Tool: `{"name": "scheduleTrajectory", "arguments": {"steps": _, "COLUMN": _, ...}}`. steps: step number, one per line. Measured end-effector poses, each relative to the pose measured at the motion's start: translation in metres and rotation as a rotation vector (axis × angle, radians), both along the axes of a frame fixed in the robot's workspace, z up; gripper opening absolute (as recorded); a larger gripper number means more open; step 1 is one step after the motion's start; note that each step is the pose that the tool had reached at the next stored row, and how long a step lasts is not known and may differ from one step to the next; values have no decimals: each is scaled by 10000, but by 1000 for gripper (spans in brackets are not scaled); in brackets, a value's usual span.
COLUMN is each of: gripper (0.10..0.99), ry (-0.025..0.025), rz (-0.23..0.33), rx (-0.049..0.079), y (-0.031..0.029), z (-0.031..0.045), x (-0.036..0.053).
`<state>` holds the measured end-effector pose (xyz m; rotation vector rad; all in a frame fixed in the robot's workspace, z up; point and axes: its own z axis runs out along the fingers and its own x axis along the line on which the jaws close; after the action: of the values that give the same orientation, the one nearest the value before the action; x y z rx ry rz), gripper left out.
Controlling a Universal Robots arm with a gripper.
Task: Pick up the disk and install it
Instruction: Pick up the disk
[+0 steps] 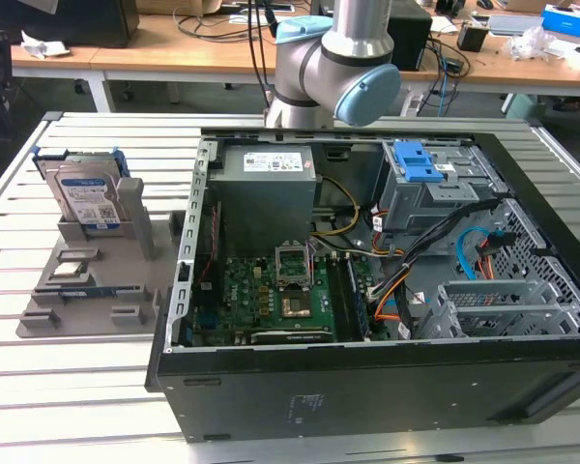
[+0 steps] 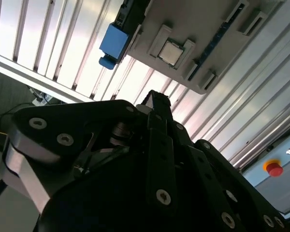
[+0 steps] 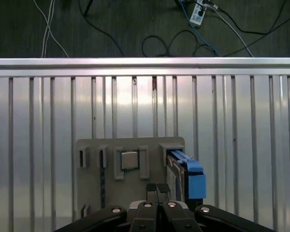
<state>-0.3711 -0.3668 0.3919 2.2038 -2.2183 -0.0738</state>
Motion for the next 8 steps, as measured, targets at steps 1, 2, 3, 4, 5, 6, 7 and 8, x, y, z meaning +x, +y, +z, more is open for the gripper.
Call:
{"name": "scheduleTrajectory", "arguments": {"steps": 1, "gripper": 106, "ry": 1, "rz": 60, "rx": -1, "y": 0, "z": 0, "x": 0}}
{"name": "scheduleTrajectory", "arguments": {"steps": 2, "gripper": 106, "ry": 0, "rz": 215, "rx": 0, "y": 0, "z": 0, "x": 0}}
{"name": "scheduleTrajectory", "arguments": {"steps": 3, "gripper": 106, "ry": 0, "rz": 288, "rx": 0, "y": 0, "z": 0, "x": 0}}
{"name": "scheduleTrajectory", "arguments": {"steps": 4, "gripper": 106, "ry": 0, "rz": 347, "rx": 0, "y": 0, "z": 0, "x": 0}}
{"name": "scheduleTrajectory", "arguments": {"steps": 5, "gripper": 106, "ry": 0, "rz": 427, "rx": 0, "y": 0, "z": 0, "x": 0}}
{"name": "scheduleTrajectory", "arguments": {"steps": 6, "gripper": 106, "ry": 0, "rz": 484, "rx": -1, "y": 0, "z": 0, "x": 0}}
{"name": "scheduleTrajectory", "arguments": {"steps": 7, "gripper": 106, "ry": 0, "rz": 551, "rx": 0, "y": 0, "z": 0, "x": 0}}
{"name": "scheduleTrajectory", "arguments": {"steps": 8, "gripper": 106, "ry": 0, "rz": 609, "rx": 0, "y": 0, "z": 0, "x": 0}}
